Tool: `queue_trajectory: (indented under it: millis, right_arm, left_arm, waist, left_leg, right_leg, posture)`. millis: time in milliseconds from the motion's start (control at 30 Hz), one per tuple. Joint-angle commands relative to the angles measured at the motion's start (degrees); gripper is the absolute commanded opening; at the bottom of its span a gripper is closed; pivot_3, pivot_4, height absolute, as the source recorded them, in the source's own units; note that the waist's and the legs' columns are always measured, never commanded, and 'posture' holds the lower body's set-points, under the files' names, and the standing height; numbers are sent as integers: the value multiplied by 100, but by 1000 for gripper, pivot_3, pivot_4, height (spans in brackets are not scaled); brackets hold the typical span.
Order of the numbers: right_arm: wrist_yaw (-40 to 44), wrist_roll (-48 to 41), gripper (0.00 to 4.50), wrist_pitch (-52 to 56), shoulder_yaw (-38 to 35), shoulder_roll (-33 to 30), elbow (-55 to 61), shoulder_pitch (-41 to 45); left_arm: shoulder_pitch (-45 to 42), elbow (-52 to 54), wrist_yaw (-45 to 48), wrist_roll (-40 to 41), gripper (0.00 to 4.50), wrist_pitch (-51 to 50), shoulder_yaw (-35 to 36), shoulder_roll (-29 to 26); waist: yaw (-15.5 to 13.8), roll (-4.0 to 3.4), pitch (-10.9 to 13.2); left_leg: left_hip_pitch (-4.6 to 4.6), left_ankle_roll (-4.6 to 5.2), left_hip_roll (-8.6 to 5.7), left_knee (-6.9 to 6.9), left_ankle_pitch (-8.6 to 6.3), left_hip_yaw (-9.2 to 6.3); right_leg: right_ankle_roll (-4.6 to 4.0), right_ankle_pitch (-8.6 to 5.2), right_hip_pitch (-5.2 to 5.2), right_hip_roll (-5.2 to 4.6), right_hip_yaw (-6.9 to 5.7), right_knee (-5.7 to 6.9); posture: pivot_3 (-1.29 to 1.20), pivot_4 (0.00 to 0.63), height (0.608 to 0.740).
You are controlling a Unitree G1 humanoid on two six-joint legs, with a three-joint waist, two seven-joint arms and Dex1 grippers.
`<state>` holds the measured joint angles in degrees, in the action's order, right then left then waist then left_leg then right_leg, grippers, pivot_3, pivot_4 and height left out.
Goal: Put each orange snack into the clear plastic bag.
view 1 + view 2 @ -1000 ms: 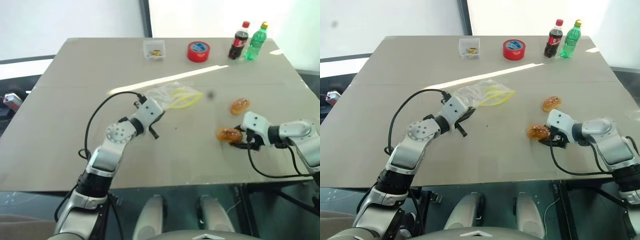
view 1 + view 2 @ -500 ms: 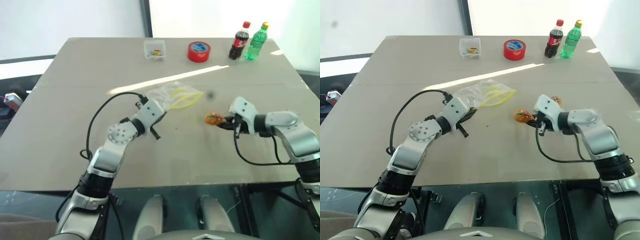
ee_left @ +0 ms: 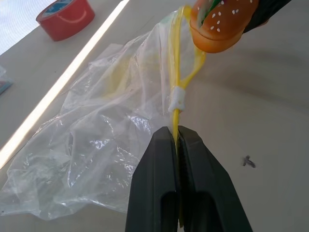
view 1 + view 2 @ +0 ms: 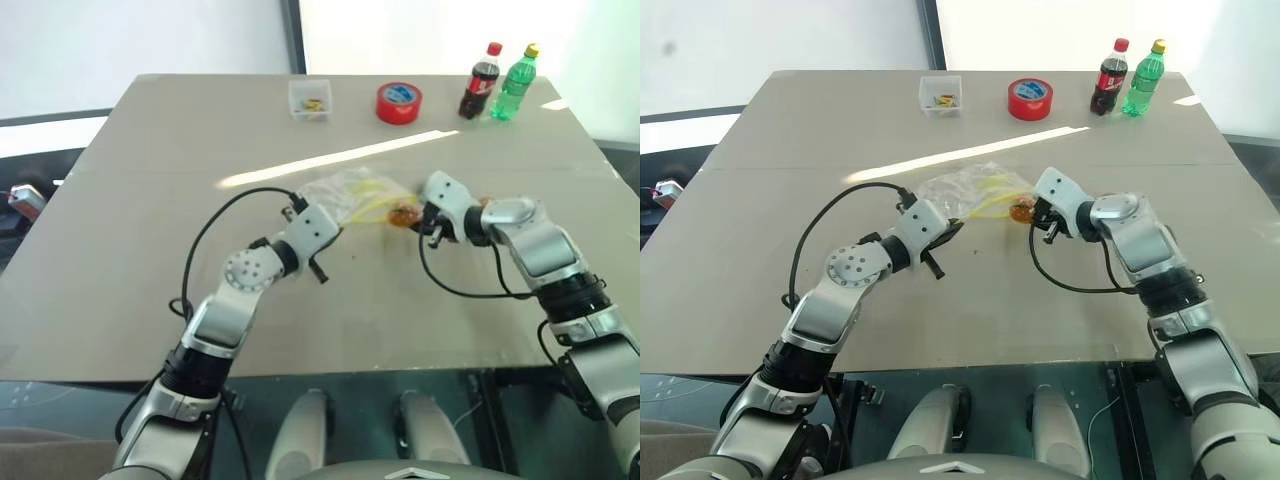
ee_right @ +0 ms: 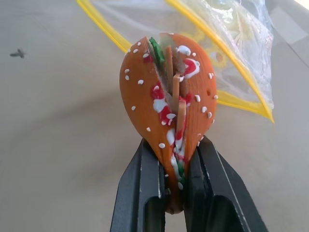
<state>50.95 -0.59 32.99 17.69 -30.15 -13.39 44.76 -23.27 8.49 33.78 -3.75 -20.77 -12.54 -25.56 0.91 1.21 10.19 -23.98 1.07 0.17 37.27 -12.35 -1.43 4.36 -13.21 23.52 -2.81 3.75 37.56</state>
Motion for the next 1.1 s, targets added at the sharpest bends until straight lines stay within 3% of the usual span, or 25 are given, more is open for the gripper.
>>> queue_trajectory:
  millis: [33,433,633,933,1033,1100]
  right_arm:
    - [1,37,24,-123,-24,150,-46,291]
    - [-18,369,24,-354,237,504,-323,724]
    - [-484,1040,24,-1034,572,631,-751,774]
    - [-945,1058,24,-1153,261,1002,-1039,965]
    - [-821,769,1370,-929,46,1163,-834,950]
    - [-840,646,2523,-766,-99,1207,-731,907]
  left_arm:
    - [19,356,89,-25,0,204,-92,-12]
    - [-133,47,567,-112,0,906,-403,-148]
    - [-205,-43,672,-95,0,1120,-391,-28]
    - [-73,24,747,10,0,1180,-348,76]
    - [-37,15,663,116,0,1067,-248,166]
    - [-45,-6,515,323,0,808,-44,350]
  waist:
    - [8,0,0]
    - [14,-2,1]
    - [19,-2,1]
    - [85,-3,2]
    - [109,-3,1]
    - [112,-3,2]
  left_leg:
    - [0,0,0,0,0,0]
    - [0,0,0,-1,0,1]
    - [0,0,0,0,0,12]
    - [0,0,1,-1,0,1]
    - [-1,0,0,-1,0,-5]
    - [-1,0,1,-1,0,-9]
  right_leg:
    - [0,0,0,0,0,1]
    - [0,0,2,0,0,3]
    - [0,0,3,1,-1,3]
    - [-1,0,5,2,-1,6]
    - [0,0,4,1,0,6]
    - [0,0,5,0,0,6]
  posture:
    - [0,150,740]
    - [0,150,740]
    - [0,150,740]
    - [0,150,740]
    - [0,150,740]
    - [0,150,740]
